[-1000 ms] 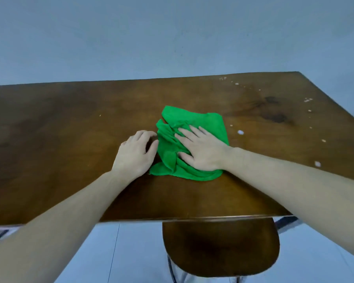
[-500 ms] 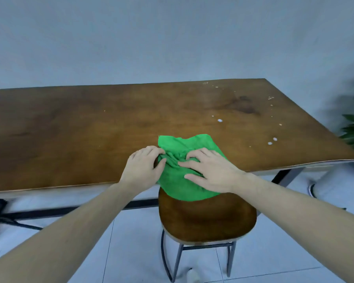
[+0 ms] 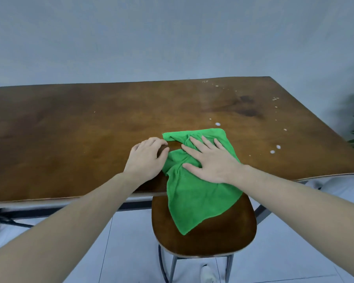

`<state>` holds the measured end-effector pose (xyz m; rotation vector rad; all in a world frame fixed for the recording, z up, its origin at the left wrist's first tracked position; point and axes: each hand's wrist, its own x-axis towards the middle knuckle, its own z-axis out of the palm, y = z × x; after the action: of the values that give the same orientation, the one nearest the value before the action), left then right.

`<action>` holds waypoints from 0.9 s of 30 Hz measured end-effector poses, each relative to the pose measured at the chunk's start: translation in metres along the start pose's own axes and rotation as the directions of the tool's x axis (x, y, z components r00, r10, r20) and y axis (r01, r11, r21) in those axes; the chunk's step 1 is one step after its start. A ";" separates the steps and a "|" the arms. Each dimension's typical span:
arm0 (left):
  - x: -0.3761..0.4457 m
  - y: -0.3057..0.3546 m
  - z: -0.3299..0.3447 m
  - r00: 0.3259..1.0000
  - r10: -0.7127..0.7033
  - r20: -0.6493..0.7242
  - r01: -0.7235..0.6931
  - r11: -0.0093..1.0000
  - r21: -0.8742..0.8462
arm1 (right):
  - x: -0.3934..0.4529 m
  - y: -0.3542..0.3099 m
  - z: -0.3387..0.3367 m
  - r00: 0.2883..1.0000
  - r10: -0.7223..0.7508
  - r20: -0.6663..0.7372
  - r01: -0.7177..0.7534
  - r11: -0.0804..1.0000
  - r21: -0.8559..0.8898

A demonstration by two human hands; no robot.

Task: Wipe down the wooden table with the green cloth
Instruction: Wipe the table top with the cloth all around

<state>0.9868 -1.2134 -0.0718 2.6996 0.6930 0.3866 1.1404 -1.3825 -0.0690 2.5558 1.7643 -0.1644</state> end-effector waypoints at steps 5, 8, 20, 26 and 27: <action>0.052 0.006 0.011 0.997 -0.075 -0.009 0.075 0.997 0.028 | 0.055 0.046 -0.008 0.996 -0.091 -0.011 0.091 0.996 -0.012; 0.101 0.011 0.023 0.993 -0.119 -0.014 0.119 0.992 0.030 | 0.100 0.087 -0.012 0.994 -0.107 -0.004 0.107 0.994 0.003; 0.249 0.009 0.052 0.967 -0.242 -0.078 0.244 0.970 0.006 | 0.280 0.197 -0.035 0.997 -0.050 -0.065 0.054 0.997 0.055; 0.278 0.016 0.072 0.964 -0.239 -0.119 0.249 0.965 0.080 | 0.353 0.218 -0.043 0.994 -0.019 -0.103 0.010 0.996 -0.085; 0.278 0.015 0.074 0.968 -0.219 -0.125 0.232 0.967 0.106 | 0.362 0.223 -0.044 0.995 -0.012 -0.100 0.005 0.998 -0.069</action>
<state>1.2528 -1.1038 -0.0843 2.6844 1.0762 0.4540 1.4788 -1.1213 -0.0706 2.5511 1.7806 0.0253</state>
